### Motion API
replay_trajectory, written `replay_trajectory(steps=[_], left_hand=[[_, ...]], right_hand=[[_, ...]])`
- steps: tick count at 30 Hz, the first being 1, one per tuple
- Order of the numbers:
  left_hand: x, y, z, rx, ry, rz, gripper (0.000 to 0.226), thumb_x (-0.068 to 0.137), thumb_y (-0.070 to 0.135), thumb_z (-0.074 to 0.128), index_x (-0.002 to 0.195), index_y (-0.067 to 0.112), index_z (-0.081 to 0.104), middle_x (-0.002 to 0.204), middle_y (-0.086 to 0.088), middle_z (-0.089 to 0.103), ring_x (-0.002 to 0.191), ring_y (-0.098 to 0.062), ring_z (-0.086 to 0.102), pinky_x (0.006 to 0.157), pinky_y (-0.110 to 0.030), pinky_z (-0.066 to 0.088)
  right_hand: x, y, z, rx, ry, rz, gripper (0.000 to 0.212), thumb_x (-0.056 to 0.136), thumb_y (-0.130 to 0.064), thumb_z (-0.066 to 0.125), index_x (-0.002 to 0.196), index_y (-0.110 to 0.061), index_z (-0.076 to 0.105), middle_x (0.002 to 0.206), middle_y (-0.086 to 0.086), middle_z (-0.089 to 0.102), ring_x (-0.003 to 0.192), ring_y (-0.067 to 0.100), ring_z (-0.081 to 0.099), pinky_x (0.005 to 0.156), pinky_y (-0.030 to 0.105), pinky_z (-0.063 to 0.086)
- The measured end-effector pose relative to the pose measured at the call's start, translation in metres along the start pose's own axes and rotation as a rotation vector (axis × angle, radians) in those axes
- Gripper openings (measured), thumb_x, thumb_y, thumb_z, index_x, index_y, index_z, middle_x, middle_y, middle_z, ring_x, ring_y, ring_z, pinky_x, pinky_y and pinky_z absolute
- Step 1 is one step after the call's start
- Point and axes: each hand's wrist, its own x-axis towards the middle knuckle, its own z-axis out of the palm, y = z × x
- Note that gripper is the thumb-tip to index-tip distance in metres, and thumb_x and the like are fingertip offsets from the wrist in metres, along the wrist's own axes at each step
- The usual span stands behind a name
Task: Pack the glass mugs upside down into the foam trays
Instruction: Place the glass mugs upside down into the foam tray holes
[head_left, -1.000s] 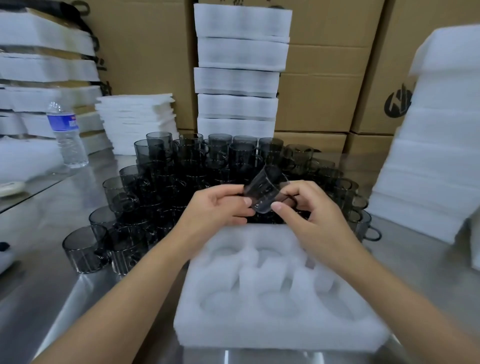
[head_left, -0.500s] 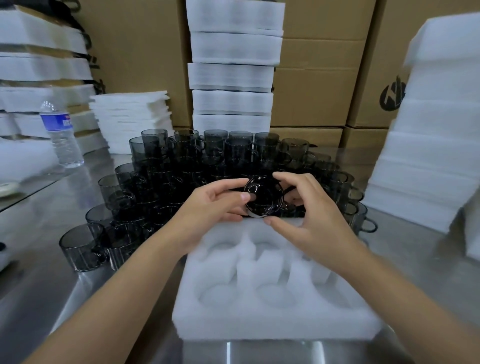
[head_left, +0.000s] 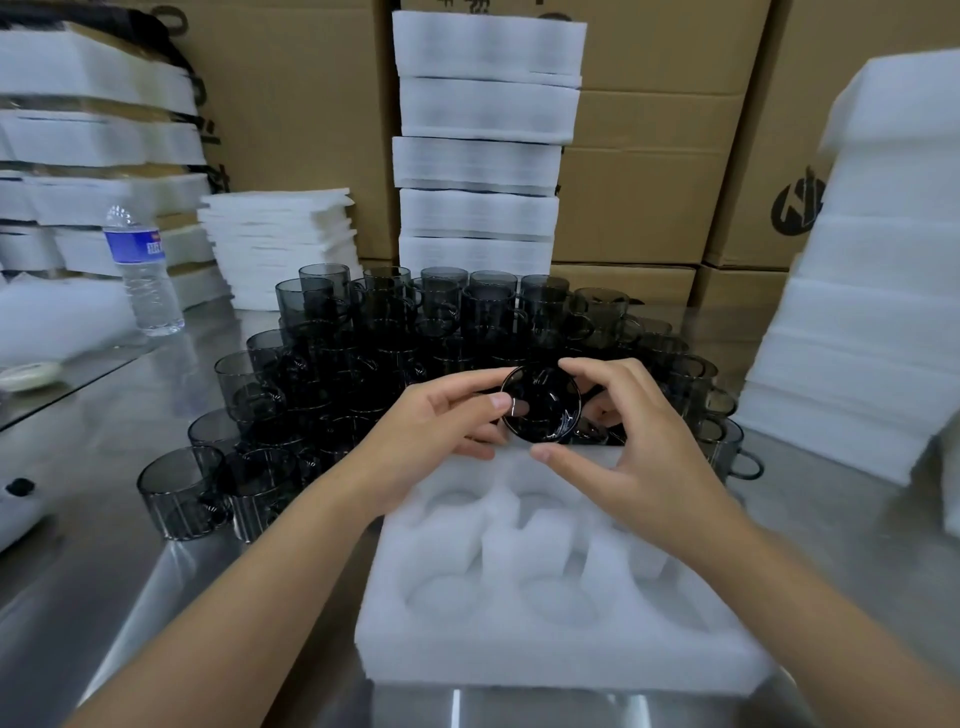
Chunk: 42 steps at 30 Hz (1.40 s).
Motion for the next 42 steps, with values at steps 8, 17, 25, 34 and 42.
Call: replay_trajectory(steps=[8,17,25,34,42], left_hand=[[0.0013,-0.0023,-0.0011,0.022,0.011,0.013,0.026,0.091,0.019,0.059,0.105,0.04,0.069,0.1,0.003,0.074,0.087,-0.015,0.068,0.069,-0.02,0.053],[0.0017,-0.0051,-0.003,-0.004,-0.069,0.045,0.044,0.067,0.029,0.077,0.108,0.044,0.067,0.109,0.004,0.071,0.101,-0.008,0.066,0.07,-0.019,0.052],[0.0011,-0.005,-0.0047,0.017,-0.069,0.049,0.043,0.076,0.02,0.068,0.115,0.038,0.062,0.109,0.005,0.071,0.097,-0.006,0.066,0.072,-0.019,0.052],[0.001,-0.0051,-0.005,0.02,-0.065,0.036,0.043,0.077,0.021,0.066,0.118,0.034,0.061,0.113,0.005,0.07,0.097,-0.01,0.067,0.077,-0.022,0.054],[0.0004,-0.0052,-0.0056,-0.008,-0.037,0.074,0.043,0.068,0.036,0.077,0.109,0.04,0.068,0.118,0.006,0.067,0.098,-0.015,0.068,0.082,-0.026,0.052]], right_hand=[[-0.0002,0.0011,-0.0003,0.014,-0.016,0.008,0.059,0.075,-0.042,0.074,0.127,-0.036,0.046,0.111,-0.024,0.044,0.097,-0.001,0.048,0.08,0.004,0.034],[-0.0001,0.0002,-0.0006,0.016,-0.014,0.016,0.065,0.071,-0.06,0.062,0.128,-0.035,0.046,0.112,-0.024,0.043,0.097,-0.001,0.048,0.08,0.006,0.037],[-0.0003,0.0022,-0.0013,0.034,-0.023,-0.009,0.058,0.076,-0.042,0.075,0.126,-0.039,0.045,0.111,-0.025,0.044,0.096,0.002,0.05,0.08,0.006,0.037],[0.0001,0.0015,-0.0016,0.056,-0.021,-0.027,0.058,0.077,-0.033,0.076,0.12,-0.047,0.041,0.108,-0.023,0.045,0.094,0.003,0.052,0.08,0.008,0.04],[0.0019,-0.0014,-0.0009,0.124,0.014,-0.002,0.055,0.073,-0.035,0.079,0.118,-0.04,0.047,0.104,-0.016,0.05,0.086,0.005,0.059,0.078,0.011,0.045]])
